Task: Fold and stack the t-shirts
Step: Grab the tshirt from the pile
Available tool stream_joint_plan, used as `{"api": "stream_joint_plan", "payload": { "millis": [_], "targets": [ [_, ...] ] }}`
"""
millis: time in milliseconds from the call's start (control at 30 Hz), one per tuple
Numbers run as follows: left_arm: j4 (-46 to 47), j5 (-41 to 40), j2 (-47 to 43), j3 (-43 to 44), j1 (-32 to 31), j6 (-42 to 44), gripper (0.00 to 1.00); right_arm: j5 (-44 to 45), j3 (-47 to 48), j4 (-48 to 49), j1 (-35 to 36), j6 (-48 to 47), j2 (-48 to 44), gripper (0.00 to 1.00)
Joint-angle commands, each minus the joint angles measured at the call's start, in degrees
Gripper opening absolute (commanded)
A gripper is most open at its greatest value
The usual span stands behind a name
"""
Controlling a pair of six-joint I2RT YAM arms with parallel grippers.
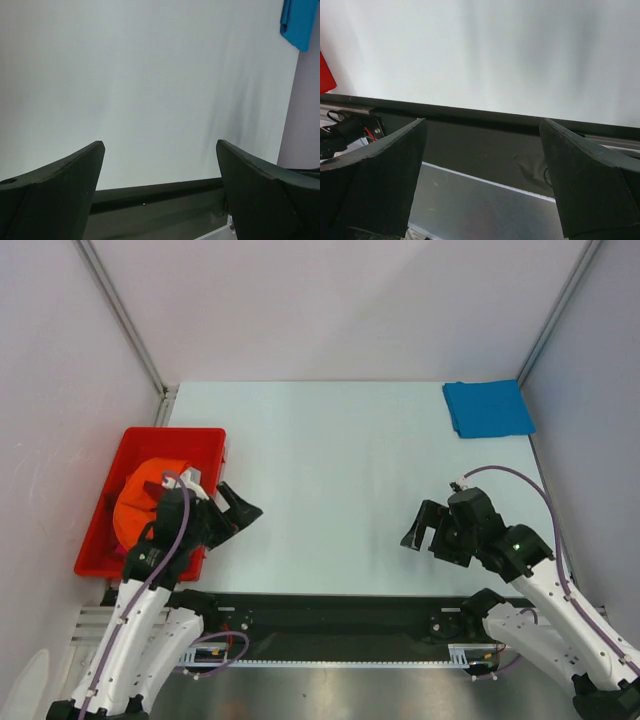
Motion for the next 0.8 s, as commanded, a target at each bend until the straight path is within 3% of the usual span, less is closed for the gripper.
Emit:
{"api": "stream_joint_plan", "payload": {
  "millis": [0,167,367,500,700,767],
  "targets": [
    [-1.38,0.16,-0.82,3.58,1.59,3.04,1.0,0.09,4.28,-2.98,0.16,-4.82,-0.89,1.0],
    [-3.38,-6.59,8.91,7.35,3.87,3.57,1.0,-5.61,9.28,-5.27,0.16,-10.1,4.02,1.0],
    [-6.03,-14.06,26.83,17.63,19.23,5.41,1.0,-9.23,13.42,-7.55,0.25,-12.38,5.87,1.0],
    [-4.53,-17.66,32.56,20.19,30.21,5.51,1.0,-8.97,15.8,-9.57,0.25,-13.09,6.84,1.0],
    [-2.07,-26.01,39.24,21.51,31.91,8.75,0.89,-8.26,15.98,-10.19,0.25,-11.86,6.14,1.0],
    [-1.19,-26.03,42.67,21.95,31.91,9.55,0.81,-8.17,15.28,-9.49,0.25,-11.77,5.79,1.0]
  ]
}}
